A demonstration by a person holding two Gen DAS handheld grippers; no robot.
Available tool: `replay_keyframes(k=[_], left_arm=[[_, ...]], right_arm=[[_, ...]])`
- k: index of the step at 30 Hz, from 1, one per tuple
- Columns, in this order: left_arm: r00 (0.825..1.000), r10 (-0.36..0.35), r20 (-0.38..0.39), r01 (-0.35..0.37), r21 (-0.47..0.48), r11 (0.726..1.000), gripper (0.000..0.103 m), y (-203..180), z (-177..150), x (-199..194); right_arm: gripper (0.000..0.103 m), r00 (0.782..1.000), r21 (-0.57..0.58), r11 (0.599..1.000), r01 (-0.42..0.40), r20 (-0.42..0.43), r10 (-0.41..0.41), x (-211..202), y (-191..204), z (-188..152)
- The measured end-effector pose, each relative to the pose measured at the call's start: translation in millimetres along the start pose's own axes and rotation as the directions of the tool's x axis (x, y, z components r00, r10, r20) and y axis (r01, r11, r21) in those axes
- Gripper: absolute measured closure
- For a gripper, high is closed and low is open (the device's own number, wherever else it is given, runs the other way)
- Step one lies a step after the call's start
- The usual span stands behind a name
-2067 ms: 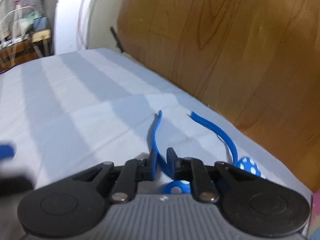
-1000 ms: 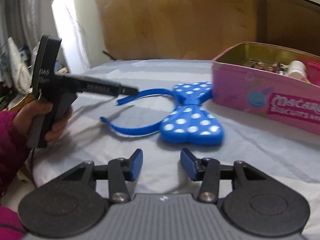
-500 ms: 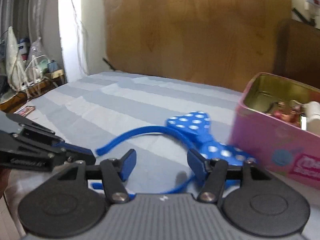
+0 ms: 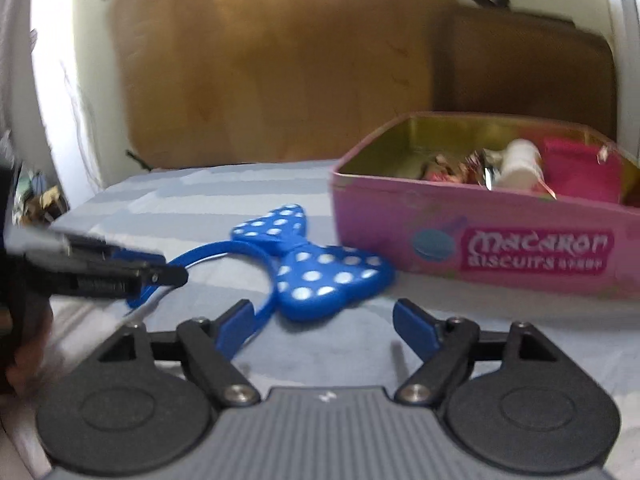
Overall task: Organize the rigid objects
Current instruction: 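Close the left gripper on the headband band and lift it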
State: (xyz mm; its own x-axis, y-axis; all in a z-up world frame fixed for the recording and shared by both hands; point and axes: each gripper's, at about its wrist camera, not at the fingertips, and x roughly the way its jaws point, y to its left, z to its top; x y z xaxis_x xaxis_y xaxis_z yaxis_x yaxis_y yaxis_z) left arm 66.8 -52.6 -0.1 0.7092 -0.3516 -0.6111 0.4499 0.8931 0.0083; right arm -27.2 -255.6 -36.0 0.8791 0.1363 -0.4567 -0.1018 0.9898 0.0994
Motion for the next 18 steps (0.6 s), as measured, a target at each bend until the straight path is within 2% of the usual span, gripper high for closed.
replay_keyframes(k=[1,3,4,7,10,13,14,16,17,18], left_arm=[[1.0,-0.004,-0.002,0.004,-0.004,1.0,0.099,2,0,-3],[1.0,-0.022,-0.004,0.022,-0.023,0.999,0.098,6,-4,-13],[1.0,-0.024,-0.002,0.024,-0.031,0.999,0.097,7,-9,-20],[1.0,0.0,0.0,0.0,-0.069,0.998,0.092,7,-24,-38],[1.0,-0.003,0.001,0.003,-0.107,0.994,0.09,10,-33,-48],[1.0,0.002,-0.01,-0.003,-0.132,0.991,0.087,10,-31,-47],[1.0,0.018,-0.012,-0.02,-0.126,0.992,0.084,9,-29,-45],[0.998,0.058,-0.008,-0.058,-0.128,0.99,0.044,9,-27,-43],[0.998,0.07,0.004,-0.069,-0.133,0.989,0.037,8,-26,-42],[0.997,0.077,0.016,-0.074,-0.133,0.988,0.035,7,-25,-42]], right_arm=[[0.024,1.0,0.021,1.0,-0.018,-0.017,0.018,6,-4,3],[0.021,0.996,0.054,0.996,-0.068,-0.052,0.07,18,-7,7],[0.02,0.995,0.056,0.995,-0.085,-0.043,0.088,21,-4,7],[0.017,0.99,-0.012,0.99,-0.137,-0.041,0.137,35,17,11],[0.018,0.99,-0.121,0.982,-0.142,-0.001,0.143,42,44,14],[0.021,0.982,-0.132,0.973,-0.189,-0.001,0.191,39,57,15],[0.021,0.981,-0.137,0.972,-0.191,0.001,0.193,35,60,14],[0.02,0.99,-0.181,0.974,-0.134,0.026,0.141,25,64,7],[0.02,0.993,-0.199,0.975,-0.098,0.045,0.11,18,64,4],[0.02,0.994,-0.206,0.976,-0.072,0.06,0.086,14,63,2]])
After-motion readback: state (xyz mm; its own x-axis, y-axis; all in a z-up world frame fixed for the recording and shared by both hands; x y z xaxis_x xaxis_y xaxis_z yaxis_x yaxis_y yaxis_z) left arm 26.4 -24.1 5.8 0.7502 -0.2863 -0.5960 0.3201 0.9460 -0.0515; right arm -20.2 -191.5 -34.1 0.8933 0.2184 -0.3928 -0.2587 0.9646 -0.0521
